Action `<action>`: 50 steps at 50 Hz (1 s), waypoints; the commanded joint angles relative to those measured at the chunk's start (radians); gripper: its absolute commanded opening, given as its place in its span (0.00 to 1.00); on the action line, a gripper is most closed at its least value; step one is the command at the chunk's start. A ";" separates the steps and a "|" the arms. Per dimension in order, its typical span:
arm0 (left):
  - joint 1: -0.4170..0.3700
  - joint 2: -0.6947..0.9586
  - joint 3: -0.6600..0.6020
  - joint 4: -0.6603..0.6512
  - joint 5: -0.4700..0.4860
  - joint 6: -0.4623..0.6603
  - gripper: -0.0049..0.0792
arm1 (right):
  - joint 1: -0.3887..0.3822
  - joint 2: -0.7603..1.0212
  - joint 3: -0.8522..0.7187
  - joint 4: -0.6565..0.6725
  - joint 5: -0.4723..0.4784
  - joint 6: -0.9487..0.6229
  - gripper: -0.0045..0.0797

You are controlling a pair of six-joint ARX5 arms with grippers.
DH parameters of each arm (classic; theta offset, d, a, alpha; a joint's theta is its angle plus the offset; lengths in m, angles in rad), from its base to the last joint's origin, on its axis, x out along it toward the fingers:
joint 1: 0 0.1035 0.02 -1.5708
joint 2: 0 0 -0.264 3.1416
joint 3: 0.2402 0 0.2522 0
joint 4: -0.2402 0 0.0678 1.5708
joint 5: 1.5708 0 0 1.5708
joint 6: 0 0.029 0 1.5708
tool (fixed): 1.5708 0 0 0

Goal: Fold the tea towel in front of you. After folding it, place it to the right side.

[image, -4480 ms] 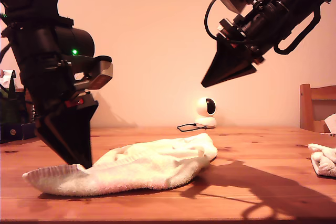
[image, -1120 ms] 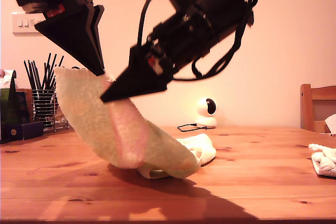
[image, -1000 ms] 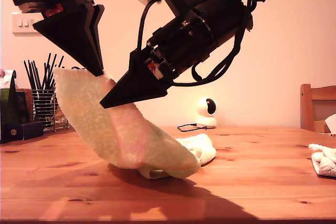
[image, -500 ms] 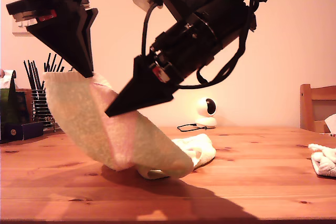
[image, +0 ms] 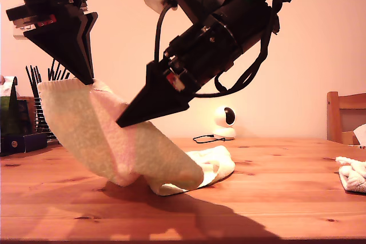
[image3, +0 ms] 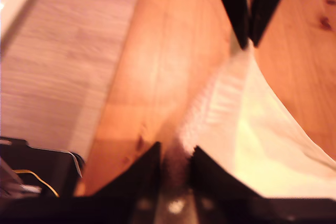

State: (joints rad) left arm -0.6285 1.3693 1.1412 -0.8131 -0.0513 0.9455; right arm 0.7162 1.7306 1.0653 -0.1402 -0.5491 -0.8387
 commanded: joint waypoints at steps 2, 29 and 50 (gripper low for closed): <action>0.003 -0.016 -0.013 0.015 0.003 -0.013 0.03 | 0.007 0.012 -0.010 0.023 0.075 0.001 0.04; 0.144 -0.014 -0.013 0.082 0.170 -0.192 0.10 | -0.005 -0.008 0.100 0.018 0.352 0.021 0.04; 0.209 -0.013 -0.013 0.084 0.427 -0.381 0.53 | -0.005 -0.008 0.109 0.001 0.349 0.031 0.04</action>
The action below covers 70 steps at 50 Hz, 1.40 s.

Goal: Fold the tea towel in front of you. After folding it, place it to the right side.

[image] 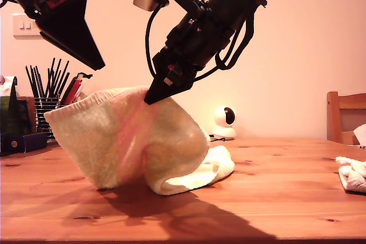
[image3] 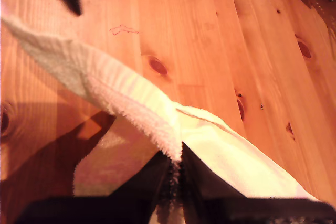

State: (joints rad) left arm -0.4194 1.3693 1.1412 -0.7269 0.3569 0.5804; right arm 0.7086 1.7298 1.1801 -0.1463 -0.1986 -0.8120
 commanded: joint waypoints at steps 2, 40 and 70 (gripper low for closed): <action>0.000 -0.004 -0.013 -0.011 0.039 -0.026 0.53 | 0.002 -0.007 -0.006 0.008 -0.001 0.004 0.04; 0.000 0.207 -0.014 -0.037 -0.044 -0.010 0.04 | -0.047 -0.007 -0.006 0.006 0.015 -0.008 0.04; 0.026 0.196 0.286 0.358 -0.238 0.069 0.03 | -0.199 -0.006 0.244 0.127 0.167 -0.085 0.04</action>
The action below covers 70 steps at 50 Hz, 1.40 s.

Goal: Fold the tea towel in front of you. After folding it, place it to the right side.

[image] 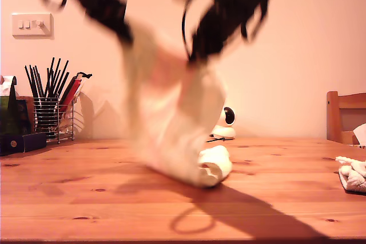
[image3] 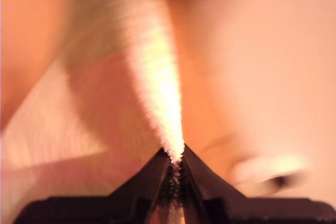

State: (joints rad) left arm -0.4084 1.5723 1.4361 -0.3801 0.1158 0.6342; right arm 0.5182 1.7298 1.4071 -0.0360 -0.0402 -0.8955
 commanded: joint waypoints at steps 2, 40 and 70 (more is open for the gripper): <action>0.021 -0.006 -0.002 0.024 0.008 0.032 0.03 | -0.015 -0.004 0.043 0.040 0.010 -0.002 0.04; 0.097 0.012 0.084 0.259 0.034 0.107 0.03 | -0.094 0.037 0.228 0.304 0.111 -0.046 0.04; 0.075 0.002 0.278 -0.319 0.055 -0.073 0.03 | -0.041 0.004 0.443 -0.378 0.219 0.178 0.04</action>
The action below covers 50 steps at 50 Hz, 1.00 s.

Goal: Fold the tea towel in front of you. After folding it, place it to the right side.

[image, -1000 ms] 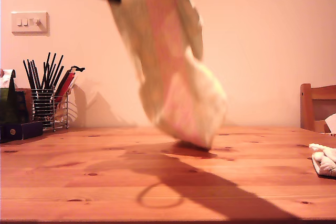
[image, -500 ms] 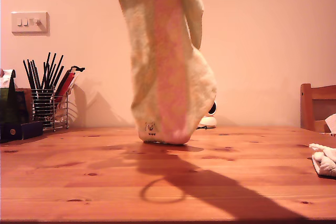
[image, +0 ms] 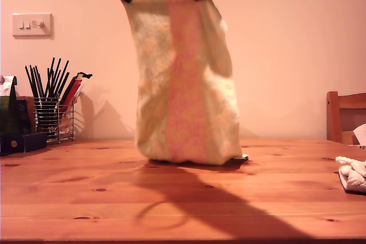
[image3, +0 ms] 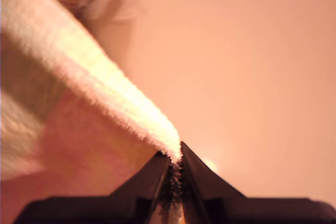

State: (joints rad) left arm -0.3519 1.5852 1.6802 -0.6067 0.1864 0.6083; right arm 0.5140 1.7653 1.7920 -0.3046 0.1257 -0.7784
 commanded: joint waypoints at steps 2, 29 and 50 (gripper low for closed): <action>0.017 -0.011 0.069 -0.158 -0.013 -0.052 0.03 | -0.025 -0.037 0.087 -0.194 0.053 0.090 0.04; 0.015 -0.047 0.129 -0.460 0.019 -0.193 0.03 | 0.010 -0.082 0.159 -0.662 0.006 0.370 0.04; 0.106 0.182 0.130 0.310 -0.003 -0.043 0.03 | -0.111 0.078 0.159 0.269 0.011 0.307 0.04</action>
State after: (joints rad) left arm -0.3149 1.6871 1.8370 -0.5068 0.2340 0.5419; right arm 0.4751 1.7718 1.9488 -0.4046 0.0856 -0.4721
